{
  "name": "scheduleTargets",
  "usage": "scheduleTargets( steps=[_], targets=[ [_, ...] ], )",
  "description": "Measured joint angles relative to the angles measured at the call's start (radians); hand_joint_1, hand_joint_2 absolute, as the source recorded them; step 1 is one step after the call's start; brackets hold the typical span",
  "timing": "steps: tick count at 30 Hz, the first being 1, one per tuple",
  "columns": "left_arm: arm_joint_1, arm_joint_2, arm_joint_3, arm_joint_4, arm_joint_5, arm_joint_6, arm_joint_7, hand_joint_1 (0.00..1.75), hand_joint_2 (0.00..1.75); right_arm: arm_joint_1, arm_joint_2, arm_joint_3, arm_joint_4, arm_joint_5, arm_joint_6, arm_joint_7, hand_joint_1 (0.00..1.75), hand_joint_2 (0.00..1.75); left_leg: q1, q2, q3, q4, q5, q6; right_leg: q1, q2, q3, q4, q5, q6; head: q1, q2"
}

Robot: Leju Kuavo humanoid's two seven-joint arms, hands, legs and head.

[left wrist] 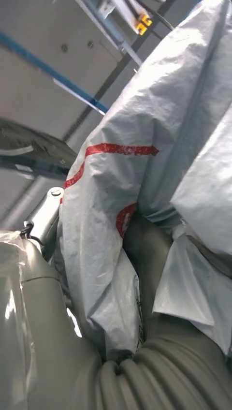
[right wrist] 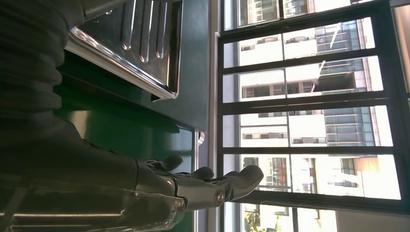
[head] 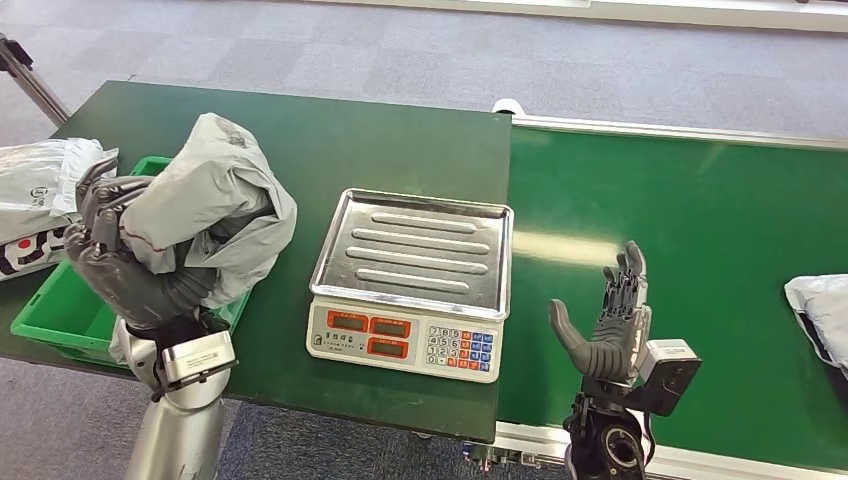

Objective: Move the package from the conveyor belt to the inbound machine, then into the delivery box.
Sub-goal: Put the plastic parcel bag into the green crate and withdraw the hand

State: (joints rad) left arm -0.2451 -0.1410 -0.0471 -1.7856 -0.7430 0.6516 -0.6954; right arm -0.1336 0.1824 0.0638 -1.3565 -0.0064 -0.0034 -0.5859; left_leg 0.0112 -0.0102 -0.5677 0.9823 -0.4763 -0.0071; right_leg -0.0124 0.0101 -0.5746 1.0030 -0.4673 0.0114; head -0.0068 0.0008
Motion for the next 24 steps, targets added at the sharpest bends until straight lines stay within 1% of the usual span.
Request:
scheduleTargets(
  steps=[3,6,10,12,14,16,19,21,24],
  targets=[
    [-0.004,-0.014,0.064,-0.005,-0.077,0.000,0.000,1.75,1.75,0.003,-0.001,0.003,0.000,-0.001,-0.006,0.000,0.00,1.75,0.000,0.000,0.000,0.000,0.000,0.000,0.000,0.000,0.000,0.000,0.000,0.000,0.000,0.000],
    [-0.014,-0.021,0.130,-0.006,-0.112,0.000,0.000,1.75,1.75,0.009,-0.001,0.007,0.000,-0.002,-0.012,0.000,0.00,1.75,0.000,0.000,0.000,0.000,0.000,0.000,0.000,0.000,0.000,0.000,0.000,0.000,0.000,0.000],
    [-0.051,-0.026,0.250,-0.003,-0.145,0.000,0.000,1.75,1.75,0.021,-0.001,0.012,-0.003,-0.005,-0.027,0.004,0.00,1.75,0.000,0.001,0.000,0.000,0.000,0.000,0.000,0.000,0.000,0.000,0.000,0.000,0.000,0.000],
    [-0.077,-0.028,0.311,0.043,-0.201,0.000,0.002,1.75,1.75,0.026,-0.001,0.015,-0.004,-0.009,-0.031,0.009,0.00,1.75,0.000,0.000,0.000,0.000,0.000,0.000,0.000,-0.001,0.000,0.000,0.000,0.000,0.000,0.000],
    [-0.108,-0.029,0.378,0.139,-0.289,0.000,0.027,1.75,1.75,0.026,0.000,0.019,-0.005,-0.010,-0.033,0.011,0.00,1.75,0.000,0.000,0.000,0.000,0.000,0.000,0.000,-0.001,0.000,0.000,0.000,0.000,0.000,0.000],
    [-0.135,-0.029,0.448,0.236,-0.372,0.000,0.094,1.75,1.75,0.026,0.000,0.022,-0.005,-0.011,-0.034,0.012,0.00,1.75,0.000,0.002,0.001,0.000,0.000,0.000,0.000,0.001,0.000,0.000,0.001,-0.001,0.000,0.000],
    [-0.168,-0.017,0.517,0.353,-0.456,0.000,0.252,1.75,1.75,0.026,0.001,0.023,-0.005,-0.011,-0.041,0.018,0.00,1.75,0.000,0.004,0.001,0.000,0.000,0.000,0.000,0.002,0.000,0.000,0.001,-0.001,0.000,0.000],
    [-0.185,0.002,0.530,0.418,-0.504,0.000,0.360,1.75,1.75,0.026,0.001,0.022,-0.007,-0.010,-0.044,0.023,0.00,1.75,0.000,0.003,0.001,0.000,0.000,-0.001,0.000,0.002,0.000,0.000,0.001,-0.001,0.000,0.000],
    [-0.207,0.047,0.516,0.503,-0.551,-0.007,0.503,1.75,1.75,0.025,0.003,0.021,-0.009,-0.008,-0.044,0.028,0.00,1.75,0.000,0.004,0.001,0.000,0.000,-0.001,0.000,0.002,-0.001,0.000,0.001,-0.001,0.000,0.000]
  ],
)
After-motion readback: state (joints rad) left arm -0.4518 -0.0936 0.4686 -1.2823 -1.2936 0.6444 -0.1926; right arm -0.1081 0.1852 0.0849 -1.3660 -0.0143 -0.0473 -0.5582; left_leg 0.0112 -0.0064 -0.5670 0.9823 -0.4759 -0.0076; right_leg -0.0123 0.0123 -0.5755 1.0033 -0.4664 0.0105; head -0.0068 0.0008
